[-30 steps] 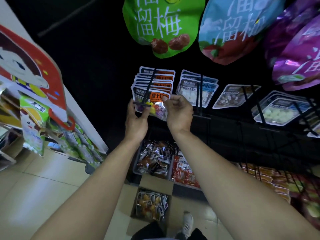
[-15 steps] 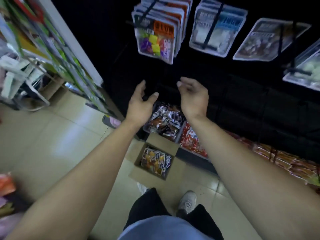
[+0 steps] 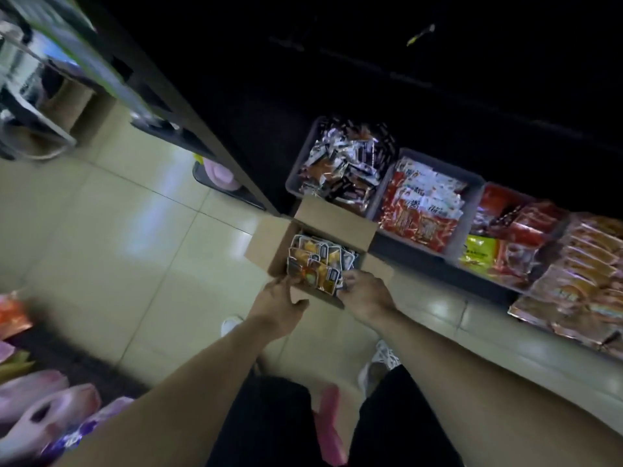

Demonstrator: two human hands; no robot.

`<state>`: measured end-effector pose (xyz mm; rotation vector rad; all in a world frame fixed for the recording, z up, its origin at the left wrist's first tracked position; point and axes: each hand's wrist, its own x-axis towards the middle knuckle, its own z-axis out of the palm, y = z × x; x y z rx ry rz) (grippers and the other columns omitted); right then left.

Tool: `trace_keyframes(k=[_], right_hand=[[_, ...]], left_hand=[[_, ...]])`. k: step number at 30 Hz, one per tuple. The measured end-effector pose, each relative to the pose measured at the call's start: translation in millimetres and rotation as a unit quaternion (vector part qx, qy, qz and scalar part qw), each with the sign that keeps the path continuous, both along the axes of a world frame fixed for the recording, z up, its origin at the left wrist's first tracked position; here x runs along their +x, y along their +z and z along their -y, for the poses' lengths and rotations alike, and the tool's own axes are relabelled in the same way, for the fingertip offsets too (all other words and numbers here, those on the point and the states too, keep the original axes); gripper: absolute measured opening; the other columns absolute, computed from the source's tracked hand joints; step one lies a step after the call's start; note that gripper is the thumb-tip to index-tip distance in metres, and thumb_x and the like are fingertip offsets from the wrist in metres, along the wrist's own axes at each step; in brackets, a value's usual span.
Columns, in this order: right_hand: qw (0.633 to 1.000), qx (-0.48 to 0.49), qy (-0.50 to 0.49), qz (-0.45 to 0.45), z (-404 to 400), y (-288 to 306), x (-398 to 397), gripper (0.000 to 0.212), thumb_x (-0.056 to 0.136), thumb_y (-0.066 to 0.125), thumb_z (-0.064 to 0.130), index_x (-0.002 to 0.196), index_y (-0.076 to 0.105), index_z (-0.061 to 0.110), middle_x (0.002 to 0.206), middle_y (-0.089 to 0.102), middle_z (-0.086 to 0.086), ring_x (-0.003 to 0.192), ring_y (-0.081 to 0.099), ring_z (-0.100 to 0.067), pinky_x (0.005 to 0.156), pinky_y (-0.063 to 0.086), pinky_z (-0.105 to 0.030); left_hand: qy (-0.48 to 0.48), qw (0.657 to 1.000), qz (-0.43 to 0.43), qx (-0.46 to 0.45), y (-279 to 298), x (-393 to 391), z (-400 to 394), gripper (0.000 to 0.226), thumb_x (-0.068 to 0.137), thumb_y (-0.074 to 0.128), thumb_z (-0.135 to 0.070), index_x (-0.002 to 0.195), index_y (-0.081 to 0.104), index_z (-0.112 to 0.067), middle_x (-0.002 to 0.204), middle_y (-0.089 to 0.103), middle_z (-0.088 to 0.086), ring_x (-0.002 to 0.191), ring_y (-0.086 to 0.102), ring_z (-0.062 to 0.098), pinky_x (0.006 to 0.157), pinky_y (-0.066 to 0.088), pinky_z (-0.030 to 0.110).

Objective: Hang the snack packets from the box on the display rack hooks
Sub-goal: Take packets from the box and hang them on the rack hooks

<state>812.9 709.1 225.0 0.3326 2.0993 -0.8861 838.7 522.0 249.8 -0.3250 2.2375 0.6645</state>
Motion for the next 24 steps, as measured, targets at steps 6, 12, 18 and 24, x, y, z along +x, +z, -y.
trace_keyframes(k=[6,12,18,24], right_hand=[[0.997,0.039,-0.019,0.065,42.4,-137.8,-1.0,0.074,0.092,0.068,0.034,0.157,0.032,0.032,0.145,0.057,-0.008,0.123,0.061,-0.031,0.099,0.053,-0.036],[0.995,0.066,0.076,0.024,78.0,-249.5,-42.5,0.097,0.090,0.070,0.025,0.164,0.006,0.028,0.170,0.016,-0.001,0.152,0.028,-0.029,0.120,0.035,-0.041],[0.952,0.171,0.255,-0.012,110.7,-328.8,-80.8,0.111,0.086,0.072,0.015,0.162,-0.007,0.025,0.171,-0.012,-0.006,0.157,-0.010,-0.030,0.127,0.007,-0.053],[0.934,0.234,0.257,-0.082,122.6,-364.9,-50.4,0.050,0.100,0.052,0.029,0.149,0.045,0.022,0.150,0.046,-0.013,0.139,0.043,-0.034,0.112,0.036,-0.045]], left_hand=[[-0.137,0.990,-0.005,-0.030,-123.7,-7.1,38.1,0.070,0.096,0.066,-0.034,0.157,0.035,-0.022,0.166,0.030,0.001,0.155,0.023,0.022,0.126,0.026,0.036],[-0.188,0.978,-0.079,-0.049,-221.4,-23.4,64.7,0.073,0.096,0.060,-0.041,0.160,0.027,-0.027,0.173,0.004,0.000,0.159,-0.012,0.024,0.129,0.001,0.042],[-0.186,0.977,-0.104,-0.016,-292.3,-29.9,81.5,0.133,0.060,0.038,-0.098,0.162,-0.010,-0.028,0.169,-0.024,-0.005,0.147,-0.044,0.022,0.126,-0.014,0.046],[-0.169,0.974,-0.145,0.029,-304.3,-22.8,88.8,0.145,0.053,0.063,-0.091,0.155,-0.023,-0.037,0.167,-0.028,-0.013,0.149,-0.040,0.018,0.129,0.003,0.053]])
